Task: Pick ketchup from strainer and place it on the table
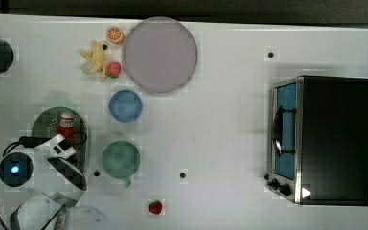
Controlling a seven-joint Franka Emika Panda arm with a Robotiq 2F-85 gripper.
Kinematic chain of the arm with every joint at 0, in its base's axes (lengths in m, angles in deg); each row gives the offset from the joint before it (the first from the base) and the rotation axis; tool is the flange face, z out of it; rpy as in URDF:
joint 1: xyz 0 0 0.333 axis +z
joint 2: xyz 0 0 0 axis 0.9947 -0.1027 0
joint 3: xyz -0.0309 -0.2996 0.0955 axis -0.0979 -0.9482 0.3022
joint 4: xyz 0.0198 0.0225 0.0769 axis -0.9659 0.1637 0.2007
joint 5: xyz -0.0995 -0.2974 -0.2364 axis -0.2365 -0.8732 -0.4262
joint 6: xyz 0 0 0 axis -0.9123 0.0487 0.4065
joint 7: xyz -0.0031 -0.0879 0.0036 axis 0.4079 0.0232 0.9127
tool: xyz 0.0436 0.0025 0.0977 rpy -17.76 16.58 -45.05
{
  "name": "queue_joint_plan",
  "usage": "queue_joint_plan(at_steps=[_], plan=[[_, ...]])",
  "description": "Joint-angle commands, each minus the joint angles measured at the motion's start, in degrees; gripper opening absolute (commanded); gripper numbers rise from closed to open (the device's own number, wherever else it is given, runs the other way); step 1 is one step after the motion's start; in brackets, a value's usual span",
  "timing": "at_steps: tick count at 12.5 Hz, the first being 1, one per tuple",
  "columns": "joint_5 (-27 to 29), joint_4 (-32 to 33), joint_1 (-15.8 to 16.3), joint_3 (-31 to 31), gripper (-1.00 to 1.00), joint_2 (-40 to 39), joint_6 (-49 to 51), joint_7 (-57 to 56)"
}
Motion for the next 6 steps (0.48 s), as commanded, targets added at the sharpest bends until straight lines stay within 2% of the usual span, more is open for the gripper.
queue_joint_plan(at_steps=[1, 4, 6], plan=[[3.2, -0.2, -1.0, 3.2, 0.22, 8.6, 4.9, 2.5], [13.5, -1.7, -3.1, 5.6, 0.22, 16.2, 15.1, 1.9], [19.9, -3.9, -4.3, 5.7, 0.22, 20.3, 21.6, -3.4]])
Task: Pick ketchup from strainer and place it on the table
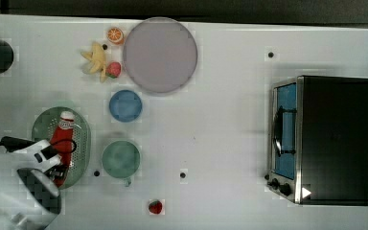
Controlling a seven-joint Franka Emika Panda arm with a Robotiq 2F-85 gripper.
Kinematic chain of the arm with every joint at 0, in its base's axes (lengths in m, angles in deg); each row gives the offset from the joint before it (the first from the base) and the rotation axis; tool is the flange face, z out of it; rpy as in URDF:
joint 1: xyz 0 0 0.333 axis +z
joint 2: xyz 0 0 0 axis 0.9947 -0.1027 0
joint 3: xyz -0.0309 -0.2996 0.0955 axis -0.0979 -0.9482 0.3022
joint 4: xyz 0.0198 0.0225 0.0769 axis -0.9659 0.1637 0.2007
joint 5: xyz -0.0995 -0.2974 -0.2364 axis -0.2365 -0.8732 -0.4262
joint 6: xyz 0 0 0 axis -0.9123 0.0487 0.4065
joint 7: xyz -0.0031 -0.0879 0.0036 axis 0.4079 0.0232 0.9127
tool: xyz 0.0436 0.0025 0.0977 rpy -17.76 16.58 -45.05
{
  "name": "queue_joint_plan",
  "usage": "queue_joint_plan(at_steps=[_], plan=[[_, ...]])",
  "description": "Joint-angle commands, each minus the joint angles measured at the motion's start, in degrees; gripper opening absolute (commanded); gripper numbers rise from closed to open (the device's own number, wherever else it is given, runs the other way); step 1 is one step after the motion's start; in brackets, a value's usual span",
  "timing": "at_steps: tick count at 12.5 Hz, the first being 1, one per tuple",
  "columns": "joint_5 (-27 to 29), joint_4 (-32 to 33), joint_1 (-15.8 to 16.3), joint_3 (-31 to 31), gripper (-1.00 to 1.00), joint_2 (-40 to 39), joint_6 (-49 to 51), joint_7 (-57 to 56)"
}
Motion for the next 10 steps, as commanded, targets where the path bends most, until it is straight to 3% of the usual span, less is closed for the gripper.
queue_joint_plan(at_steps=[1, 6, 10], plan=[[5.9, -5.0, -2.6, 0.3, 0.22, 4.6, 7.8, -6.7], [7.9, -12.5, -6.9, -4.5, 0.22, 9.4, 20.8, -19.2], [7.9, -16.7, -9.1, -10.9, 0.22, 10.0, 23.5, -23.2]])
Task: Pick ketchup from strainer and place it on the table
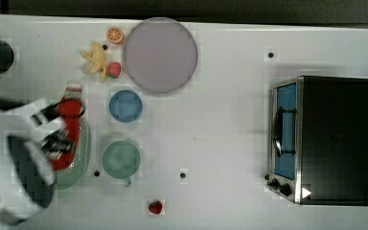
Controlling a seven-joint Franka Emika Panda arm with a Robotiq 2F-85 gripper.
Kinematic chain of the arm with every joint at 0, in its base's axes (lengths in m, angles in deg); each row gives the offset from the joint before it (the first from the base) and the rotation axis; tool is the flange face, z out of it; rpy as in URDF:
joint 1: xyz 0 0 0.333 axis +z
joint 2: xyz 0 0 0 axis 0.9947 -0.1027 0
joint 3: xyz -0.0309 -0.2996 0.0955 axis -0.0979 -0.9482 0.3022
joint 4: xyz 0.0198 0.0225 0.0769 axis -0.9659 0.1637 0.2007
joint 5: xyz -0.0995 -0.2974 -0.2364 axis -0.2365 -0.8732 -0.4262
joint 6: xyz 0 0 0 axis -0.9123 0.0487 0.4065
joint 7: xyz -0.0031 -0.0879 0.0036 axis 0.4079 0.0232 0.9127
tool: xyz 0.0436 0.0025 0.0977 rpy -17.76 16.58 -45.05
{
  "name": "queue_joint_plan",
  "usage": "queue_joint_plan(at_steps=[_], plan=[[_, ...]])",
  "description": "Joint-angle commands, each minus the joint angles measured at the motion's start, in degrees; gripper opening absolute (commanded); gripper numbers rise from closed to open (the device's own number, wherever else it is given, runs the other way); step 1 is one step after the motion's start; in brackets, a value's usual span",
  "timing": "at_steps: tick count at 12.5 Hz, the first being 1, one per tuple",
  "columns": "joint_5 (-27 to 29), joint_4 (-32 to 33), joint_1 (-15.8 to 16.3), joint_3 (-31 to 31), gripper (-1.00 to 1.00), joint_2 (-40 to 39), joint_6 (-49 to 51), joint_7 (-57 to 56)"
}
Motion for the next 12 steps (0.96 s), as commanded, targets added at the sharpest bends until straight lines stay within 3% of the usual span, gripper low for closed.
queue_joint_plan(at_steps=[1, 8, 12], plan=[[0.2, -3.0, -5.0, -5.4, 0.22, 0.3, 0.3, -5.8], [0.0, -2.8, -7.7, -20.1, 0.22, 0.3, 0.4, -17.5], [0.0, 1.5, -8.0, -26.3, 0.22, 0.1, 0.3, -19.3]])
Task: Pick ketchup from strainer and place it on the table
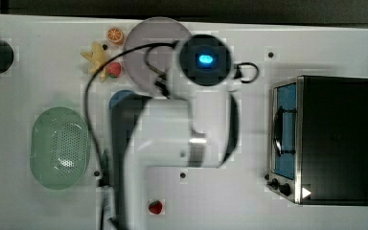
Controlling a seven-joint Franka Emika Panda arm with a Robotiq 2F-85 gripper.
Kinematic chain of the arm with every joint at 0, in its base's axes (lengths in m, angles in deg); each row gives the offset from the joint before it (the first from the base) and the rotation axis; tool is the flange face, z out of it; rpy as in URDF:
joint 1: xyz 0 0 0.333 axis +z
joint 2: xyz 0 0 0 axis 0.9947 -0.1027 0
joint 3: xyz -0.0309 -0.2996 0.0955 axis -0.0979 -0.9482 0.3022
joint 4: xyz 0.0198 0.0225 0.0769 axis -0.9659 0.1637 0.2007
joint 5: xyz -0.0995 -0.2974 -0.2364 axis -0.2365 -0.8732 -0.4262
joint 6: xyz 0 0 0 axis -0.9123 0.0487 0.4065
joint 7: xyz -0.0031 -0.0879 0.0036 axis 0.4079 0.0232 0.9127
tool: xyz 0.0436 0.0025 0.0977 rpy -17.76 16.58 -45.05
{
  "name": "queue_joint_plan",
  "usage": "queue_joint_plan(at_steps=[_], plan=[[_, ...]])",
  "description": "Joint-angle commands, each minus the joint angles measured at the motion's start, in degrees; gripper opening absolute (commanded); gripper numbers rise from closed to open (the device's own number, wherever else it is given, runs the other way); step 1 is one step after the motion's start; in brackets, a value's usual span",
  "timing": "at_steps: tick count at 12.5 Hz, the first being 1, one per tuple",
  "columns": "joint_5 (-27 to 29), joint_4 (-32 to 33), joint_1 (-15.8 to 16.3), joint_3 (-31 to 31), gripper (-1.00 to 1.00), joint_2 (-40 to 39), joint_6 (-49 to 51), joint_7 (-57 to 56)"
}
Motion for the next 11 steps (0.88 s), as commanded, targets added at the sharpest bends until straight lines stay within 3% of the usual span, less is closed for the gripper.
queue_joint_plan(at_steps=[1, 7, 11], plan=[[-0.2, 4.0, 0.6, -2.7, 0.22, 0.7, -0.1, -3.6], [-2.0, 15.0, 0.5, -4.1, 0.22, -2.1, -12.8, -3.6], [-2.4, 17.9, 0.5, -4.5, 0.22, -7.1, -20.4, -3.6]])
